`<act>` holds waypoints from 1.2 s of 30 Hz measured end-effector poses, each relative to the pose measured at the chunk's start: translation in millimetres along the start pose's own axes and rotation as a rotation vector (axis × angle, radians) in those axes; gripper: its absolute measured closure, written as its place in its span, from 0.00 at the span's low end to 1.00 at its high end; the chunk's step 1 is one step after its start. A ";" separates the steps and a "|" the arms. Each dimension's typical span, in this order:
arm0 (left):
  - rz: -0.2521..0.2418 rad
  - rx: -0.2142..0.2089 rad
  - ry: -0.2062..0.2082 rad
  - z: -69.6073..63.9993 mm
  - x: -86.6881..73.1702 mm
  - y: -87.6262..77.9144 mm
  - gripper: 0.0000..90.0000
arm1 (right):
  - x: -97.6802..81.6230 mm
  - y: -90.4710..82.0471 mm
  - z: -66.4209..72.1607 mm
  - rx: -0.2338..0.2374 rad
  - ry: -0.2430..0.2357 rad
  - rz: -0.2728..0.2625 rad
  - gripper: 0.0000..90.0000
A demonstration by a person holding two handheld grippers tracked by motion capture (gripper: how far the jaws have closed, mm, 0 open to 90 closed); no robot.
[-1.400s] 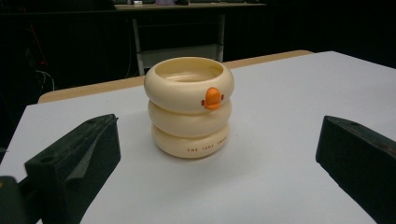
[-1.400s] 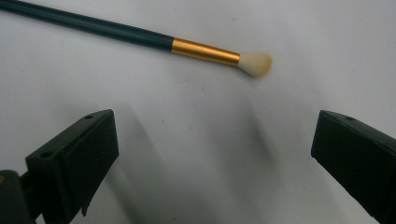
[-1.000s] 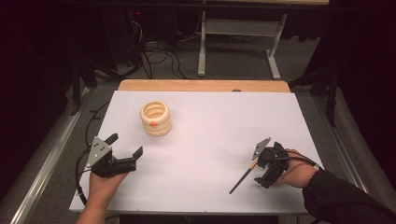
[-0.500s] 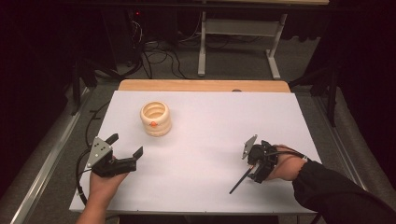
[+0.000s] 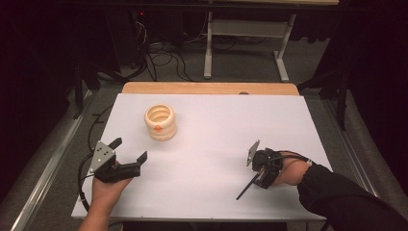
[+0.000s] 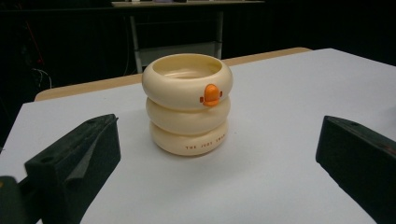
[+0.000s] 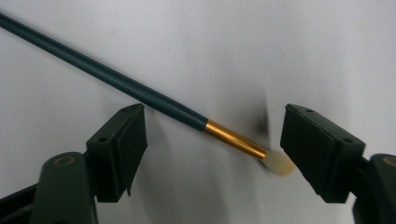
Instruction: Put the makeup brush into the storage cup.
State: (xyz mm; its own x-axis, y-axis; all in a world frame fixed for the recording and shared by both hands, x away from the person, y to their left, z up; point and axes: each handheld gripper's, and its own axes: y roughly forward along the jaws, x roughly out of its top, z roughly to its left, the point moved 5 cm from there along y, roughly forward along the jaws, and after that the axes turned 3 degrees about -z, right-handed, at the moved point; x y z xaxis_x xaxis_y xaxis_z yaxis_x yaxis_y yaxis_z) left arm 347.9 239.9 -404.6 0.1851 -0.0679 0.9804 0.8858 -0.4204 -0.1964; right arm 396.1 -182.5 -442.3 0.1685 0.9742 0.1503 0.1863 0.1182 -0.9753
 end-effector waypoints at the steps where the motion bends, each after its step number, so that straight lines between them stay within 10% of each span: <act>1: 0.000 0.000 0.000 -0.2 0.0 0.0 0.01 | 0.0 0.0 0.0 0.000 0.000 0.000 0.30; 17: -0.003 0.000 0.000 0.1 0.5 -1.5 0.01 | -2.7 1.3 -2.8 0.096 0.045 -0.017 0.46; 36: 0.001 0.000 -0.001 0.3 -0.3 -1.2 0.01 | -8.1 -2.8 -8.5 0.078 0.112 -0.026 0.81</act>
State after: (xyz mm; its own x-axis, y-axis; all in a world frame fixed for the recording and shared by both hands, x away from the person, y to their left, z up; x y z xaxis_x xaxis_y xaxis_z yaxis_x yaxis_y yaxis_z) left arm 347.0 240.7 -404.7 0.1865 -0.0670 0.9802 0.8858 -0.4201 -0.1972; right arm 402.5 -192.4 -439.3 0.2729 0.9434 0.1883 0.1172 0.1617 -0.9799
